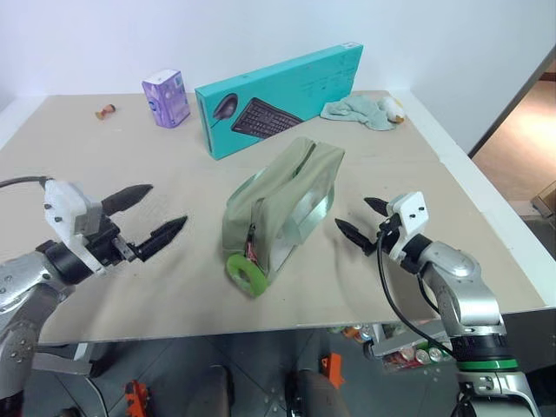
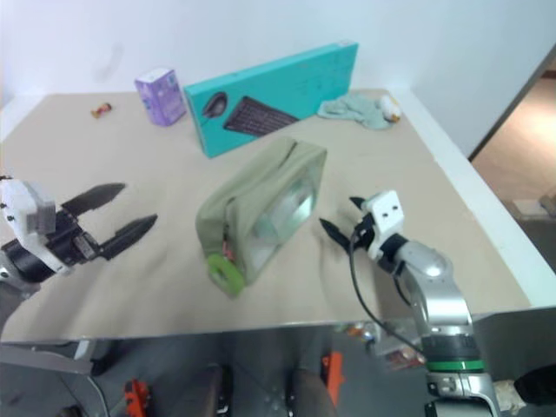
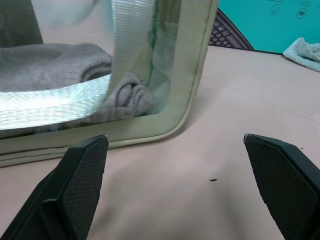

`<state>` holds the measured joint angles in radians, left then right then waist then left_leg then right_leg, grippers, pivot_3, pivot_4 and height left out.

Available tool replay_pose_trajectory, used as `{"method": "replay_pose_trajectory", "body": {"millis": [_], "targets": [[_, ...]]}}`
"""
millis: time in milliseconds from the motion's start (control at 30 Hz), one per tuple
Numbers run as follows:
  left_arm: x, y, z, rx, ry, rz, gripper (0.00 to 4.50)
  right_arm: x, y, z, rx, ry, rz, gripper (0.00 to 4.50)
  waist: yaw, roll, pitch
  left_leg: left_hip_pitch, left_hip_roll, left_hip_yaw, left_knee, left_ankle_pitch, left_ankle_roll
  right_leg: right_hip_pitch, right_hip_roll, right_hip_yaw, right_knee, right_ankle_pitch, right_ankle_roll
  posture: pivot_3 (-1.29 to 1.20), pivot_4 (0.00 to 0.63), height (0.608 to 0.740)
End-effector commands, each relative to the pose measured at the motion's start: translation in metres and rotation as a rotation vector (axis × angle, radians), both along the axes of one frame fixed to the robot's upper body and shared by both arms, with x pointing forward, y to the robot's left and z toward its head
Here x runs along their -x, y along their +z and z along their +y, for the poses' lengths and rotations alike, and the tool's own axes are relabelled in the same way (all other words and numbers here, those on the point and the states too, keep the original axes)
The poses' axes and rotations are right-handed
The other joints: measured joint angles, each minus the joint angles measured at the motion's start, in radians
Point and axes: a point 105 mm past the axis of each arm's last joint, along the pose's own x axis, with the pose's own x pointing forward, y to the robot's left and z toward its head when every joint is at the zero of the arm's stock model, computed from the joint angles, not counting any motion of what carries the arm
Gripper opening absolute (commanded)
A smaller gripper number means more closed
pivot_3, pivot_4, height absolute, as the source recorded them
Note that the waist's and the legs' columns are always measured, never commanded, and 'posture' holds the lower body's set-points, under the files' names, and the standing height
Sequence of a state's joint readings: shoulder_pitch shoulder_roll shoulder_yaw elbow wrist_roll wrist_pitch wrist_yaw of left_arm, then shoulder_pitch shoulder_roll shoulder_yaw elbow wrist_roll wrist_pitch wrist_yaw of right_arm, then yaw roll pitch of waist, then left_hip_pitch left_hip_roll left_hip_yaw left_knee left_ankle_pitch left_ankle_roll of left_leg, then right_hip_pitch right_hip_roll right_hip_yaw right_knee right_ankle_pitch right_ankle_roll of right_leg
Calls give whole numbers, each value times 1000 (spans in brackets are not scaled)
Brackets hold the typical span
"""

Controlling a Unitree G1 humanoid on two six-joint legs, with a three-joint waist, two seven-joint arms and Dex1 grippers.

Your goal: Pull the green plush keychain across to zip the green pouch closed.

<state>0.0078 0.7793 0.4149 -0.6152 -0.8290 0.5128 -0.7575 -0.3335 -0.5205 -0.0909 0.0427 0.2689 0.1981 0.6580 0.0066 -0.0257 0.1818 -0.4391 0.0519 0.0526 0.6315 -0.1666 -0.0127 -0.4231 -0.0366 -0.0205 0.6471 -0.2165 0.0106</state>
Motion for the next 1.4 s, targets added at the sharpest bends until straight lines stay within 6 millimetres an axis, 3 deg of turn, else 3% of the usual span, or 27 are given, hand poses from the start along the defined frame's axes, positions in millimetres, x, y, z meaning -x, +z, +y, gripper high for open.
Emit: {"method": "replay_pose_trajectory", "body": {"millis": [33, 100, 267, 500, 733, 900, 1133, 1267, 1400], "targets": [[16, -1, -19, -14, -129, 40, 4455, -2, 21, -6, 9, -8, -69, 4500, 0, 0, 0, 0, 0, 0, 0, 0, 0, 0, 1, 1, 0, 0, 0, 0, 150, 740], [16, -4, -21, -11, -136, 53, 4455, -3, 28, -8, 30, 3, -83, 4500, 0, 0, 0, 0, 1, 0, 0, 0, 0, 0, 3, 3, 0, 0, 0, 0, 150, 740], [19, -10, -32, 19, -181, 88, 4455, -11, 87, -23, 52, 102, -118, 4500, 0, 3, 2, 1, 4, 3, 1, 0, 1, -3, 7, 10, 0, 1, 0, 0, 150, 740], [18, -10, -43, 35, -218, 86, 4455, -26, 121, -8, 172, 351, -62, 4500, -2, 0, 1, 2, 8, 9, 2, 0, 0, -4, 12, 14, 0, 4, -3, 0, 150, 740], [12, -5, -46, 50, -206, 57, 4455, -45, 134, 30, 326, 550, -83, 4500, -5, 0, 1, 0, 11, 12, 0, 0, 0, -10, 16, 18, 1, 6, -4, 0, 150, 740], [13, -6, -46, 51, -182, 55, 4455, -54, 135, 44, 371, 598, -86, 4500, -4, 0, 1, -2, 11, 14, -2, -1, -1, -12, 16, 21, 2, 6, -4, 0, 150, 740], [14, -6, -43, 56, -132, 47, 4455, -53, 119, 49, 424, 664, -36, 4500, -4, 0, 1, -1, 11, 16, -1, -1, -1, -13, 16, 22, 2, 7, -4, 0, 150, 740], [10, 1, -39, 76, -97, 19, 4500, -52, 119, 48, 418, 677, -36, 3493, -4, 0, 1, 0, 11, 16, -1, -1, -1, -13, 16, 22, 3, 7, -4, 0, 150, 740], [6, 4, -34, 67, -73, -6, 4500, -51, 120, 48, 413, 680, -35, 2010, -4, 0, 1, 0, 12, 17, -1, -1, -2, -13, 17, 22, 3, 7, -5, 0, 150, 740]]}}
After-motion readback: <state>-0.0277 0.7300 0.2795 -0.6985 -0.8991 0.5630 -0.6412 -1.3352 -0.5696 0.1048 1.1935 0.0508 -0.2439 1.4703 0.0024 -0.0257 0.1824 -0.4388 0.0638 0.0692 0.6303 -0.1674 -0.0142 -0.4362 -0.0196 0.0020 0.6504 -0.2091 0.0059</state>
